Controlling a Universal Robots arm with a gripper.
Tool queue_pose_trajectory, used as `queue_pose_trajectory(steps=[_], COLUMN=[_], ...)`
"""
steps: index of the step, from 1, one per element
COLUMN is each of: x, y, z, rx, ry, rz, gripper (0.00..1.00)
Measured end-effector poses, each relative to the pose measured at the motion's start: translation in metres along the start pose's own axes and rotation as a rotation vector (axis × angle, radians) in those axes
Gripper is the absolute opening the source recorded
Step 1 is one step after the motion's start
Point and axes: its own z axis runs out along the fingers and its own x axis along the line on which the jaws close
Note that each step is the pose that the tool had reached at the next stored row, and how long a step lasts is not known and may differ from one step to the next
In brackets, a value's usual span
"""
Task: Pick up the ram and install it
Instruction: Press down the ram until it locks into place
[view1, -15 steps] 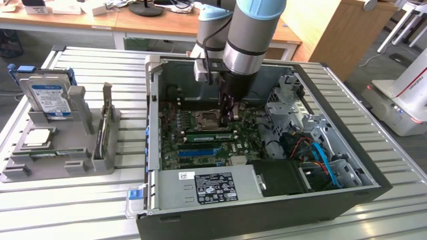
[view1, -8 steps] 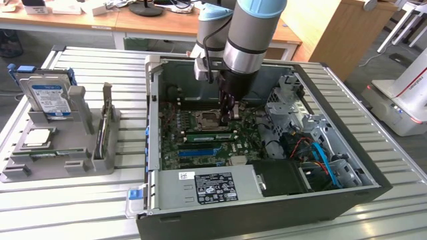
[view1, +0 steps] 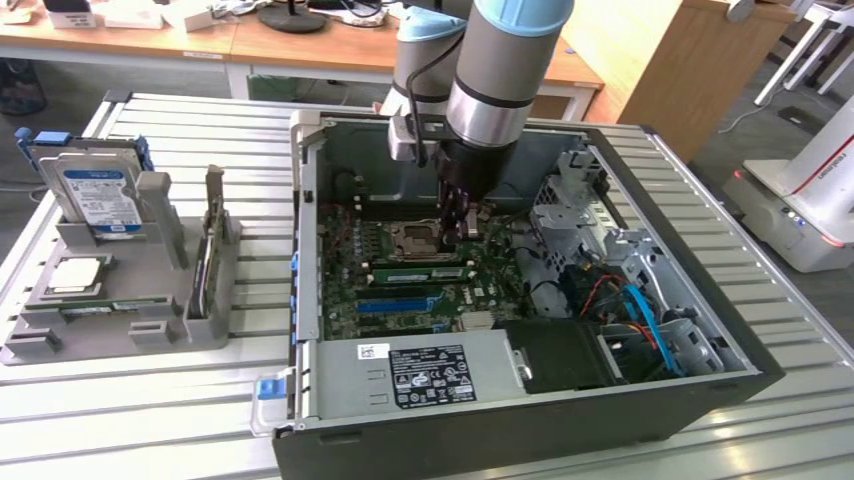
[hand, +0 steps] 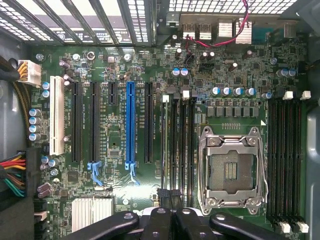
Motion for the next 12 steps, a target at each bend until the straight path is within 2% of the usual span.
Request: queue_pose_trajectory(steps=[5,12], x=[0.0,0.0], y=[0.0,0.0001], z=[0.0,0.0002], rx=[0.0001,0.0019], ry=[-0.0001,-0.0008], rz=[0.012,0.121], gripper=[0.11,0.11])
